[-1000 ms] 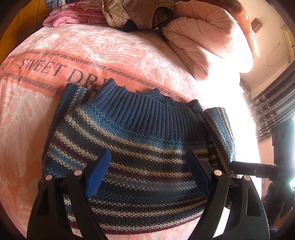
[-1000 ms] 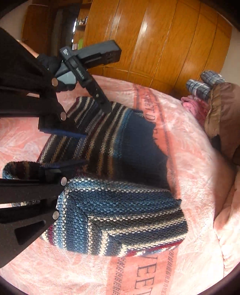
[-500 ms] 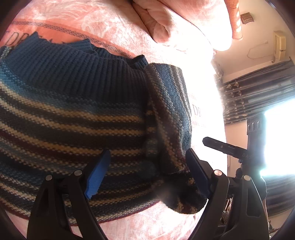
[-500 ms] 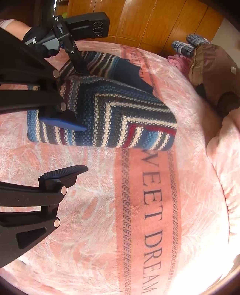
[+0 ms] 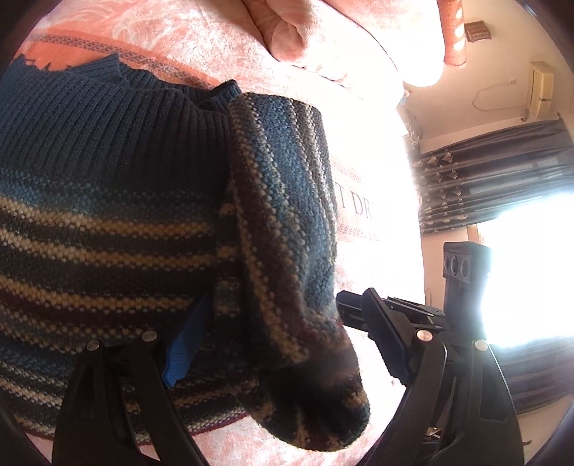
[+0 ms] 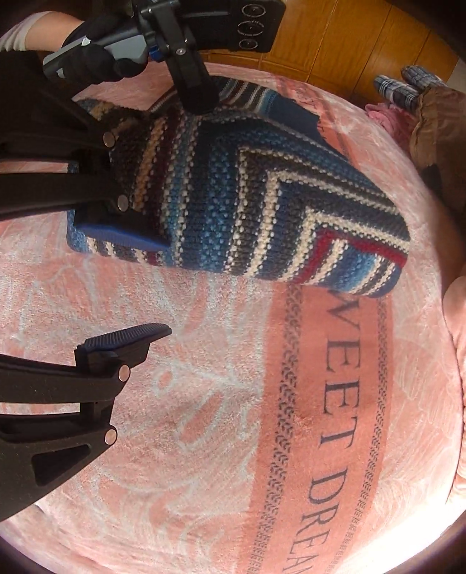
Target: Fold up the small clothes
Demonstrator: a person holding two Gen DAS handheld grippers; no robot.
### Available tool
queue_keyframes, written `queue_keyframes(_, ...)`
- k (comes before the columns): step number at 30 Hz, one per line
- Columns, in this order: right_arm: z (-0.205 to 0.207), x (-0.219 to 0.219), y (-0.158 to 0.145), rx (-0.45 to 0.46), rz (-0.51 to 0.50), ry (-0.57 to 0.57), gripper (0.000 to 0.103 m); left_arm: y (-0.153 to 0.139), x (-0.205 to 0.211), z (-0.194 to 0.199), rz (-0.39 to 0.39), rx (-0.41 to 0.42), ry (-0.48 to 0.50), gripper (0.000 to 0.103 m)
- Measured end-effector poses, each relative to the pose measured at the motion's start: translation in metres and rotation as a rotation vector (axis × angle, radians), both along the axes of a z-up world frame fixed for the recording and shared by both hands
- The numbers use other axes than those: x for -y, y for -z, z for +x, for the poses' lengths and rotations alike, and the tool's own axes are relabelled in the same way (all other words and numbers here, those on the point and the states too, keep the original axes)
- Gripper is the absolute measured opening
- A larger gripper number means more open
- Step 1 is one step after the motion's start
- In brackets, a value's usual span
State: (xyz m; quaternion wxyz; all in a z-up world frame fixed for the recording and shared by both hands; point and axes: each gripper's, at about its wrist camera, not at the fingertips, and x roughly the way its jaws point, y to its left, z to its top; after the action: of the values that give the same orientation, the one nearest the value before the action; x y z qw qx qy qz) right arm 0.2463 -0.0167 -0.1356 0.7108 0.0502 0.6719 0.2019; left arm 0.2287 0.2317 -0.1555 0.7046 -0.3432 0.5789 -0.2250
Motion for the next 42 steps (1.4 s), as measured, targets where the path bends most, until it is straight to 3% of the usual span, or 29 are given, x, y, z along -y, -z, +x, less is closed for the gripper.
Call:
queue_keyframes(7,0.006,0.010,-0.008,0.015,0.019,0.045,0.042,0.007,0.014,0.001,-0.001,-0.012,0.010,0.083)
queue_keyframes(11,0.007,0.020,-0.011,0.024,0.018,0.069,0.043,0.014,0.020,0.009,0.028,-0.025,-0.011,0.076)
queue_keyframes(13,0.008,0.025,-0.011,0.028,0.002,0.080,0.044,0.016,0.018,0.011,0.034,-0.031,-0.021,0.066)
queue_keyframes(15,0.009,0.030,-0.009,0.023,-0.003,0.096,0.044,0.017,0.021,0.016,0.057,-0.032,-0.027,0.043)
queue_keyframes(17,0.009,0.036,-0.007,0.021,-0.004,0.113,0.044,0.014,0.022,0.016,0.050,-0.006,-0.034,0.033)
queue_keyframes(23,0.011,0.038,-0.008,0.028,-0.006,0.118,0.045,-0.022,0.014,0.009,0.048,0.081,-0.038,0.026)
queue_keyframes(31,0.005,0.009,-0.018,0.051,0.025,0.069,0.045,-0.071,-0.056,-0.012,0.022,0.185,-0.081,0.026)
queue_keyframes(42,-0.016,-0.078,-0.041,0.057,0.153,-0.041,0.046,-0.075,-0.198,-0.054,-0.017,0.176,-0.276,0.025)
